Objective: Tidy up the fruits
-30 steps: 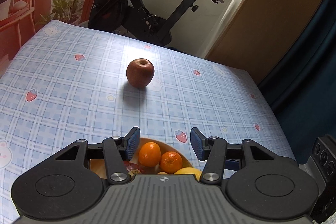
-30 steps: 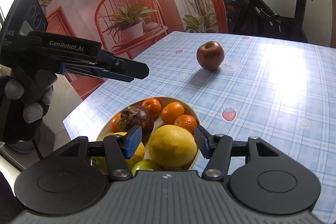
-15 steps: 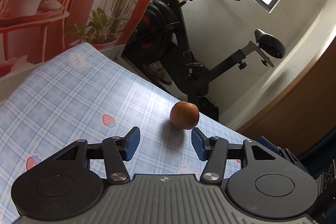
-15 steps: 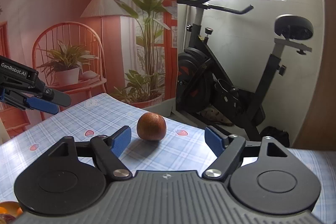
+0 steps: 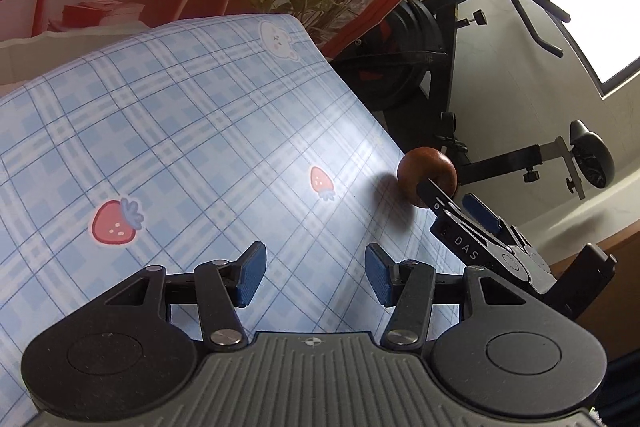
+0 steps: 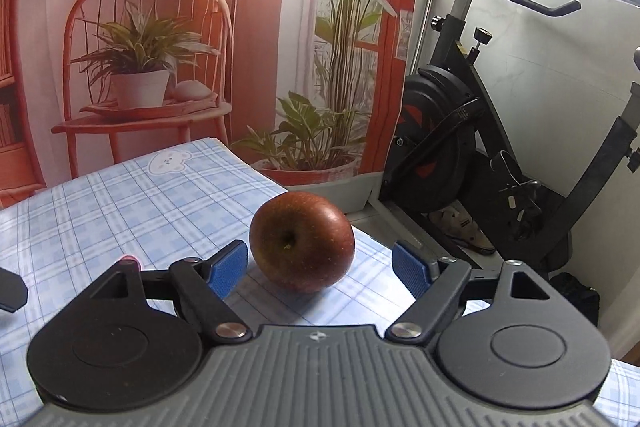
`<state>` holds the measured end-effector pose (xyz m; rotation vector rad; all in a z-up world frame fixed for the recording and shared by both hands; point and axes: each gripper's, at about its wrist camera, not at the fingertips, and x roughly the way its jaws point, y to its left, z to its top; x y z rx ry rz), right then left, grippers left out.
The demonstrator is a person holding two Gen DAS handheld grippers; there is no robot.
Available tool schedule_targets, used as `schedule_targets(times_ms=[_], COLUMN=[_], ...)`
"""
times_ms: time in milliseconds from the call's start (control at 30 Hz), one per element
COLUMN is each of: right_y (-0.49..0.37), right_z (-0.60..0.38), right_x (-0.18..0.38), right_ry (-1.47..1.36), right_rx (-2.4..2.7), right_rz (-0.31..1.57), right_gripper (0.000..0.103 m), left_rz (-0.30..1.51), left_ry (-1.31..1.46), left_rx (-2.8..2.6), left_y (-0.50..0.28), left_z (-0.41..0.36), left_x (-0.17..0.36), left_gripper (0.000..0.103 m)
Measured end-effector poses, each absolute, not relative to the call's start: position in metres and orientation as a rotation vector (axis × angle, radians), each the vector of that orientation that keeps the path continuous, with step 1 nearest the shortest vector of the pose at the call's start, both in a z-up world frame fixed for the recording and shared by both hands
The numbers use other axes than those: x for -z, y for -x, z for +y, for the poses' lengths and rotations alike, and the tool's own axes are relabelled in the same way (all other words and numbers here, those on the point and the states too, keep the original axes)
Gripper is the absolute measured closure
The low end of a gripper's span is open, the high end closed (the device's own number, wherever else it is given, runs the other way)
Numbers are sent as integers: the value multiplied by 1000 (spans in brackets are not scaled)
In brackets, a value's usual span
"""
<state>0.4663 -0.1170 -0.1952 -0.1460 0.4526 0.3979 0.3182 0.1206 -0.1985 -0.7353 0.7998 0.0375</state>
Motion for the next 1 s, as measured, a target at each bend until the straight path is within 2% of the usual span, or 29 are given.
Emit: schedule_targets(times_ms=[167, 200, 233, 633, 1000], right_y=[-494, -497, -499, -493, -435], right_z=[-84, -78, -73, -83, -117], right_x=[198, 199, 200, 204, 191], right_ry=[193, 209, 228, 181, 96], right_rx=[-503, -505, -503, -503, -526], right_rz=[490, 494, 490, 584, 651], right_gripper=[22, 25, 32, 33, 33], left_rz=[791, 792, 794, 771, 791], left_ry=[756, 762, 769, 767, 670], left_rx=[-45, -46, -53, -81, -113], left_y=[-314, -316, -316, -311, -316], left_z=[124, 126, 128, 133, 125], left_x=[204, 206, 208, 208, 201], left_gripper=[46, 46, 46, 46, 46])
